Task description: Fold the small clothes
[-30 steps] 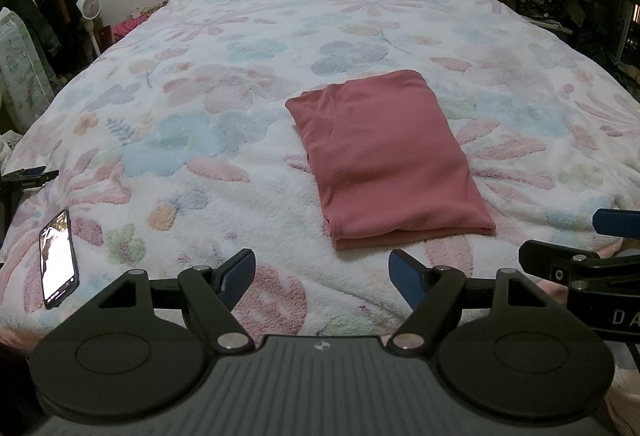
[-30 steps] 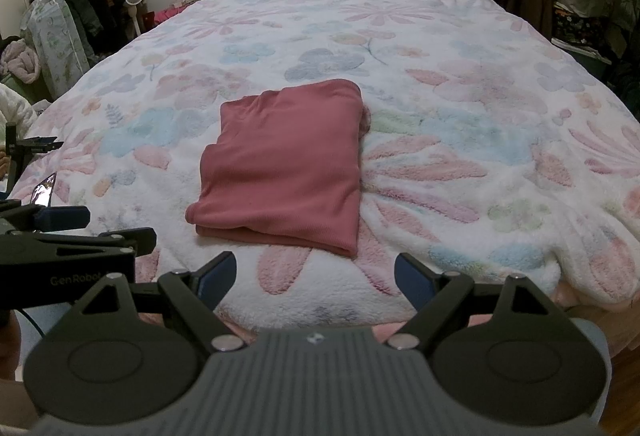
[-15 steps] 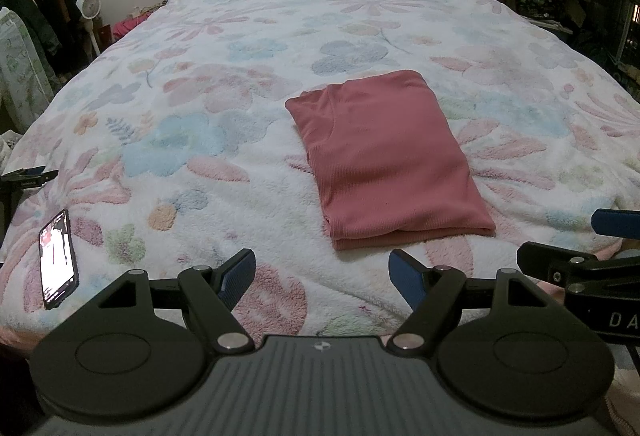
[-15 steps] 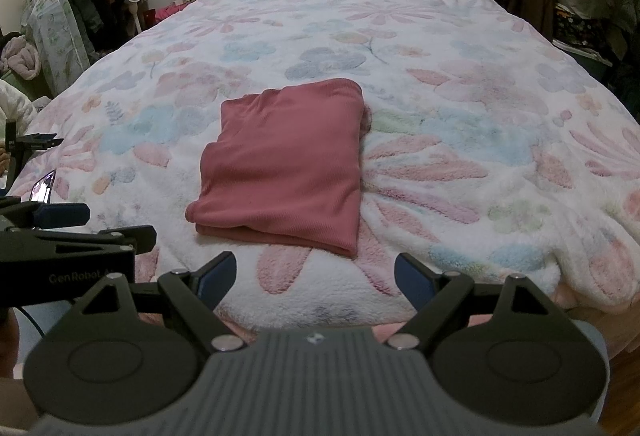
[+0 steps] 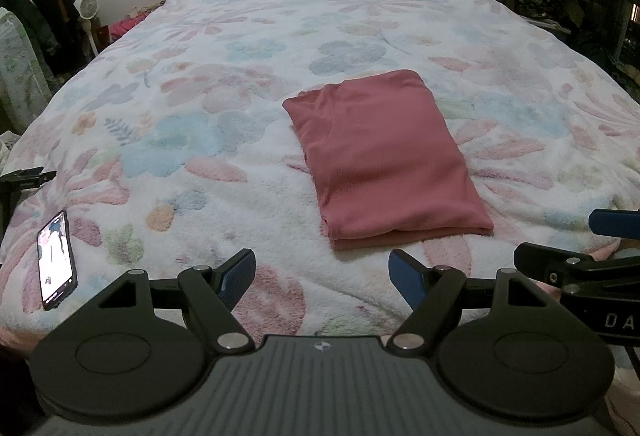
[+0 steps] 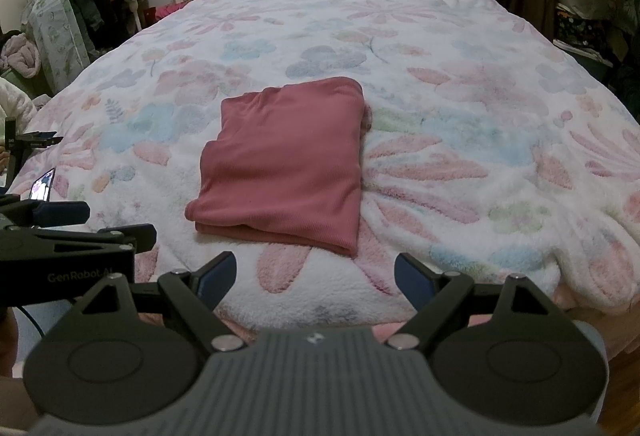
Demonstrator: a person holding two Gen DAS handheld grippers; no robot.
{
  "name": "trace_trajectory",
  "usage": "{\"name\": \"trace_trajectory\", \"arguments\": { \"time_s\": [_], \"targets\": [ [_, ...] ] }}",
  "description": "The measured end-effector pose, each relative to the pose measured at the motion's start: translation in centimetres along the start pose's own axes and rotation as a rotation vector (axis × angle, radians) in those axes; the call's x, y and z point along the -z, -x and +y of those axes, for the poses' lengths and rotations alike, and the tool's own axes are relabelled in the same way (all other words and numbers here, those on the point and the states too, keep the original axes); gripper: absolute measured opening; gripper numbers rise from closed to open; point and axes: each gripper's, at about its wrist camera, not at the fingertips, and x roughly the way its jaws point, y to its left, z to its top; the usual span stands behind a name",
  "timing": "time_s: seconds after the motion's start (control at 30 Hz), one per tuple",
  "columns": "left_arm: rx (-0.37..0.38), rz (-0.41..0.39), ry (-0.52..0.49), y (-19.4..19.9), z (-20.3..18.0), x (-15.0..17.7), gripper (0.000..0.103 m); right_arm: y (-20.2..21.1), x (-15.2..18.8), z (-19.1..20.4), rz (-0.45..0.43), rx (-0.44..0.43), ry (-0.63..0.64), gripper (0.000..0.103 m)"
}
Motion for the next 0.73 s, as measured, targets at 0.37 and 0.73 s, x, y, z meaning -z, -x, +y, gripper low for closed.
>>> {"name": "trace_trajectory", "arguments": {
  "time_s": [0.37,0.73],
  "targets": [
    [0.002,-0.021,0.001,0.18,-0.05,-0.12,0.089,-0.05,-0.08,-0.28,0.002,-0.001,0.004,0.082],
    [0.008,-0.024,-0.002,0.44,-0.17,-0.15,0.089,-0.11,0.05,-0.51,0.006,-0.002,0.007,0.082]
  ]
}}
